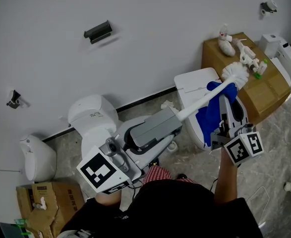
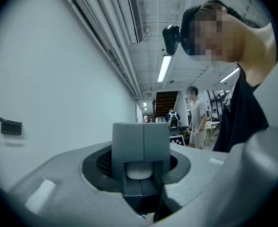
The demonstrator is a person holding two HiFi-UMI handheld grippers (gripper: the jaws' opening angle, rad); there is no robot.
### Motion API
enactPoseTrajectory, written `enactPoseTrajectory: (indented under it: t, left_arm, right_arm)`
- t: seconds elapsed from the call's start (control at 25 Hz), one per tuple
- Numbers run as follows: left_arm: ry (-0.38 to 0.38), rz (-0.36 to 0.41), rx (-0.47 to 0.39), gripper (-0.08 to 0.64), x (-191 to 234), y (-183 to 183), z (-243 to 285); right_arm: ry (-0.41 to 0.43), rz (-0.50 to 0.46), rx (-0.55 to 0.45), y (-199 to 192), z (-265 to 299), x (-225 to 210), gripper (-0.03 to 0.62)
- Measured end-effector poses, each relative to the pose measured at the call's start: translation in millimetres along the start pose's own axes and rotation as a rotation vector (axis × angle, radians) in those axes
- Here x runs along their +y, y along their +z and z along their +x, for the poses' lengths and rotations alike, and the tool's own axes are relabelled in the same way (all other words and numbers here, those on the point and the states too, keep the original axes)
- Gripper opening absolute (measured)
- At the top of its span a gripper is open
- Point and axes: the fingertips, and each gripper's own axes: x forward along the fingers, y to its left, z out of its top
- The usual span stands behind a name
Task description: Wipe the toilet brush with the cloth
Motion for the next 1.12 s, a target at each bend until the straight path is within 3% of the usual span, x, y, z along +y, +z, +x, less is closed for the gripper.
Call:
enactPoseTrajectory:
  t: [0.28, 0.72, 1.12]
  left_arm:
    - [0.025, 0.003, -0.022, 0.163, 2, -2, 0]
    - [0.044, -0.016, -0.069, 0.163, 2, 7, -1]
    - [0.022, -0.036, -0.069, 0.163, 0, 8, -1]
  right_arm:
    - [0.033, -0.012, 0.004, -5, -6, 9, 0.066]
    - [0.151, -0.009, 0.065, -31, 0, 47, 0.066]
    - [0.355, -0.038, 0.112, -49, 10, 105, 0.066]
